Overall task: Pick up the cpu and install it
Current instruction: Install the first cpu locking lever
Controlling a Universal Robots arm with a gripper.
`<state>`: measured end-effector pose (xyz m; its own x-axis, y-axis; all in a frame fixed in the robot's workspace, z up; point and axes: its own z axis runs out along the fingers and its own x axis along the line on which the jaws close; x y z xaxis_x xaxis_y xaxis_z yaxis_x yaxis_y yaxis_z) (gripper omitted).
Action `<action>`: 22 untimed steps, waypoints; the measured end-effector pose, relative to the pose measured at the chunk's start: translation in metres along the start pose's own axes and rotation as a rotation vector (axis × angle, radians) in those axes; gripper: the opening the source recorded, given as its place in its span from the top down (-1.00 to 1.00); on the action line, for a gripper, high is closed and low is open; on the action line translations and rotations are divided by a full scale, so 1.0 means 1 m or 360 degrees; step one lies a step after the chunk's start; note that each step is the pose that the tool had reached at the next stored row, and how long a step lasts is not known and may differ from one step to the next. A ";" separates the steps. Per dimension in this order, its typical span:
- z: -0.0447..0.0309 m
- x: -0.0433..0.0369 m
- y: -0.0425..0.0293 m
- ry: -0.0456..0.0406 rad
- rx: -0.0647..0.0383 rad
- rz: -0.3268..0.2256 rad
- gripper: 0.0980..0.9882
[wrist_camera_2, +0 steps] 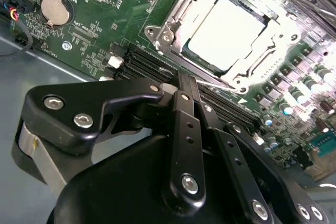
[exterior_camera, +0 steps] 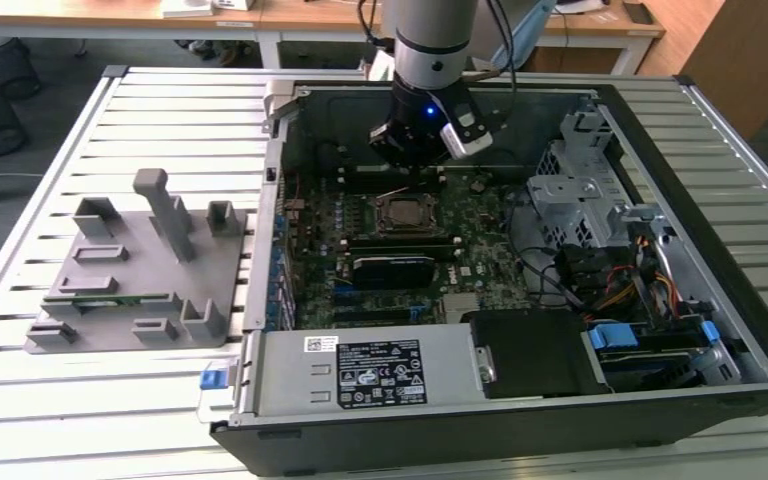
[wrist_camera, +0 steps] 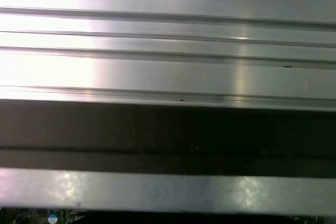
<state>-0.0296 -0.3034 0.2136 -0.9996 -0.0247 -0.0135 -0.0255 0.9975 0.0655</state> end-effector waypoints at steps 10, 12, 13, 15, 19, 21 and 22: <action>0.0153 -0.0046 -0.0011 0.0000 0.0000 0.0000 0.98; 0.0167 -0.0046 -0.0012 0.0000 0.0000 0.0000 0.98; 0.0167 -0.0046 -0.0012 0.0000 0.0000 0.0000 0.98; 0.0165 -0.0046 -0.0012 0.0000 0.0000 0.0000 0.98; 0.0147 -0.0047 -0.0010 0.0000 0.0000 0.0000 0.98; 0.0148 -0.0047 -0.0010 0.0000 0.0009 0.0000 0.98; 0.0147 -0.0047 -0.0011 0.0001 0.0015 0.0000 0.98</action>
<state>-0.0247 -0.3033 0.1990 -0.9996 -0.0249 -0.0132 -0.0256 0.9981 0.0563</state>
